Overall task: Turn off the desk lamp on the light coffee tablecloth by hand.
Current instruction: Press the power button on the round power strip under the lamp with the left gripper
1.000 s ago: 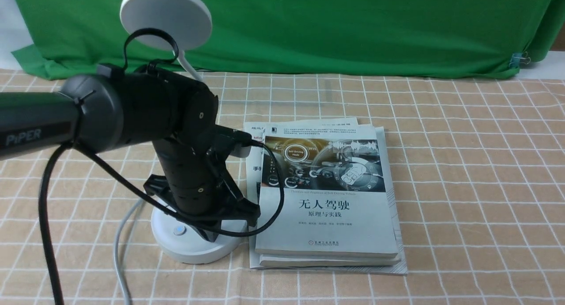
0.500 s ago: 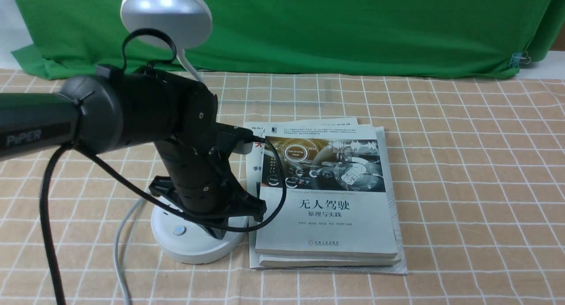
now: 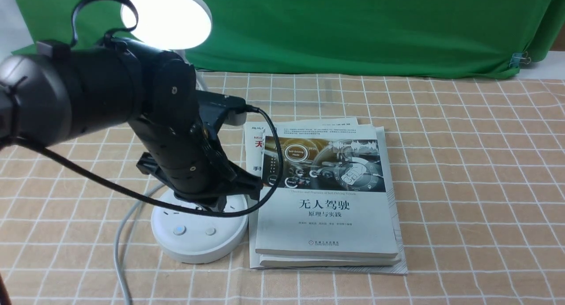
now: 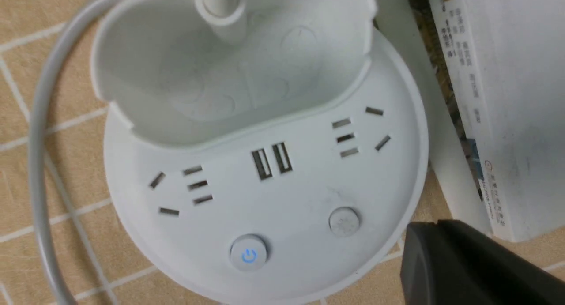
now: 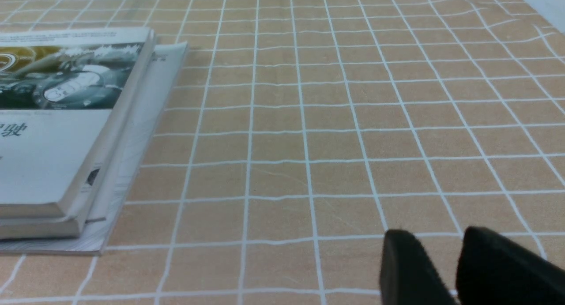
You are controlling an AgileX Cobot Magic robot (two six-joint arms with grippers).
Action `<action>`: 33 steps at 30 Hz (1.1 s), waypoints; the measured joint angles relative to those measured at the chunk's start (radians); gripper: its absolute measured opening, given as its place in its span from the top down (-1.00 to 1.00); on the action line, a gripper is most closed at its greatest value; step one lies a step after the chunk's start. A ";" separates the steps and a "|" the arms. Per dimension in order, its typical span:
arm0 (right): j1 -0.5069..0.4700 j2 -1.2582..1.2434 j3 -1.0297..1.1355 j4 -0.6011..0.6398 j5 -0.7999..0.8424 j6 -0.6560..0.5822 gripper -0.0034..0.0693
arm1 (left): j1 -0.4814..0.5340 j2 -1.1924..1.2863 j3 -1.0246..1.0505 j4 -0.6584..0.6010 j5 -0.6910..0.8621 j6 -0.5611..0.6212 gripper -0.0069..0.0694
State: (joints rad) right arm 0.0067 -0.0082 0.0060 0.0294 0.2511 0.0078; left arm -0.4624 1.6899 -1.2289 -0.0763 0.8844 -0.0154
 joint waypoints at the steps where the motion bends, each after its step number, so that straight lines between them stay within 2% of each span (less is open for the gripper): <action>1: 0.000 0.000 0.000 0.000 0.000 0.000 0.24 | 0.000 0.005 0.000 0.000 0.002 0.000 0.83; 11: 0.000 0.000 0.000 0.000 0.000 0.000 0.24 | 0.031 0.141 -0.001 -0.012 0.006 0.002 0.83; 33: 0.000 0.000 0.000 0.000 0.000 0.000 0.24 | 0.041 0.069 0.000 -0.021 0.010 0.000 0.83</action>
State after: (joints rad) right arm 0.0067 -0.0082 0.0060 0.0294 0.2511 0.0078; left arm -0.4214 1.7587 -1.2288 -0.0977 0.8941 -0.0154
